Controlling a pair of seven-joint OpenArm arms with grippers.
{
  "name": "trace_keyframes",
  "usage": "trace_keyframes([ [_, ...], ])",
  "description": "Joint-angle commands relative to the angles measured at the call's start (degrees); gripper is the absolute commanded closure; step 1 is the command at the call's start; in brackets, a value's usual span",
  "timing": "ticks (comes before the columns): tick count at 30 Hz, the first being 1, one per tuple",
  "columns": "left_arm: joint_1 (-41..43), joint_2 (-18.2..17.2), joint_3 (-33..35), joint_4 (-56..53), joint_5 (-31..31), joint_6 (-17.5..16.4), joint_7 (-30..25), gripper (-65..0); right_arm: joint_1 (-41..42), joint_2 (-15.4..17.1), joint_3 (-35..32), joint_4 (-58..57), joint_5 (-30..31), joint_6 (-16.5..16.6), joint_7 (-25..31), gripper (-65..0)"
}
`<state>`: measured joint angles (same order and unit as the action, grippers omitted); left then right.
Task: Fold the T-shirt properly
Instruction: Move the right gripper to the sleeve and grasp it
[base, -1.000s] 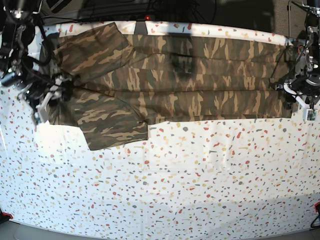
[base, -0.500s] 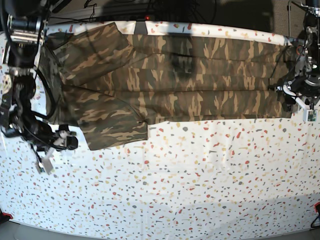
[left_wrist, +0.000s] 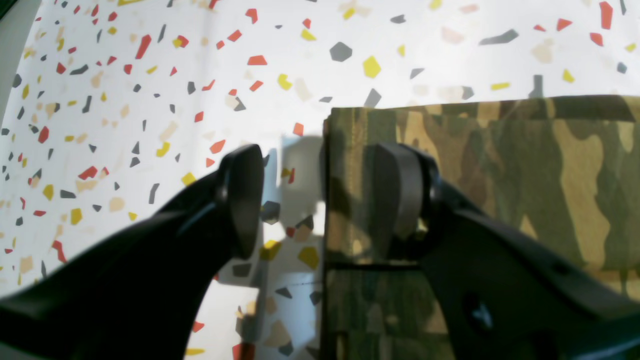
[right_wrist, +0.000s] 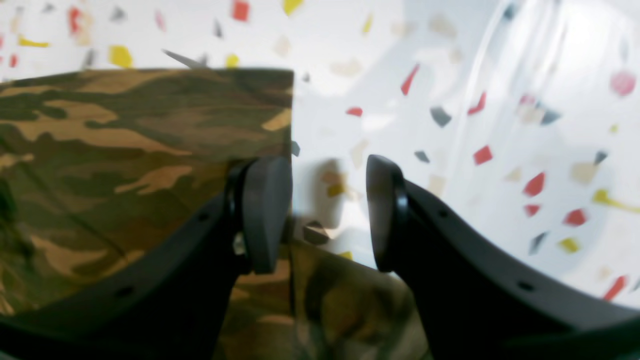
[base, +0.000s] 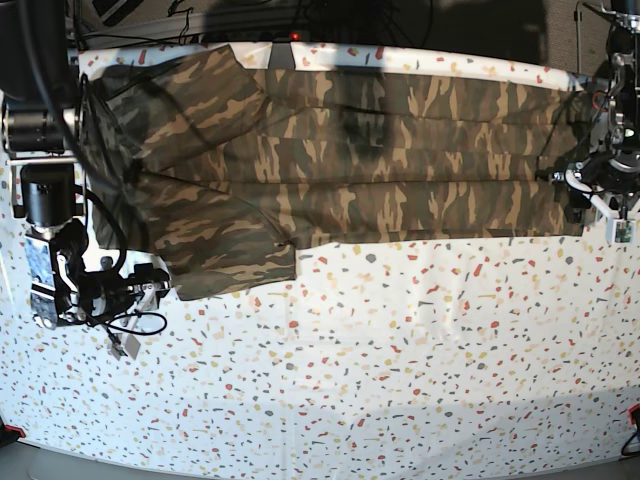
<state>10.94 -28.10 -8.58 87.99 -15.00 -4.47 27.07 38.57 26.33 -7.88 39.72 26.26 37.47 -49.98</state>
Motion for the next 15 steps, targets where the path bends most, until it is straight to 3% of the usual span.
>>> trace_keyframes([
  [1,-0.63,-1.11,-0.48,0.90,0.00,0.44,-1.38,-34.0,2.25,-0.11,0.24,-0.11,-0.28,0.07,0.90,-28.0],
  [5,-0.59,-1.11,-0.48,0.90,-0.02,0.44,-1.38,-34.0,2.21,-2.54,0.24,-2.34,-3.87,0.02,1.46,-28.0],
  [15,-0.55,-1.11,-0.48,0.90,-0.02,0.44,-1.36,-34.0,2.21,-6.03,0.24,-2.78,-3.82,0.00,1.03,-25.7],
])
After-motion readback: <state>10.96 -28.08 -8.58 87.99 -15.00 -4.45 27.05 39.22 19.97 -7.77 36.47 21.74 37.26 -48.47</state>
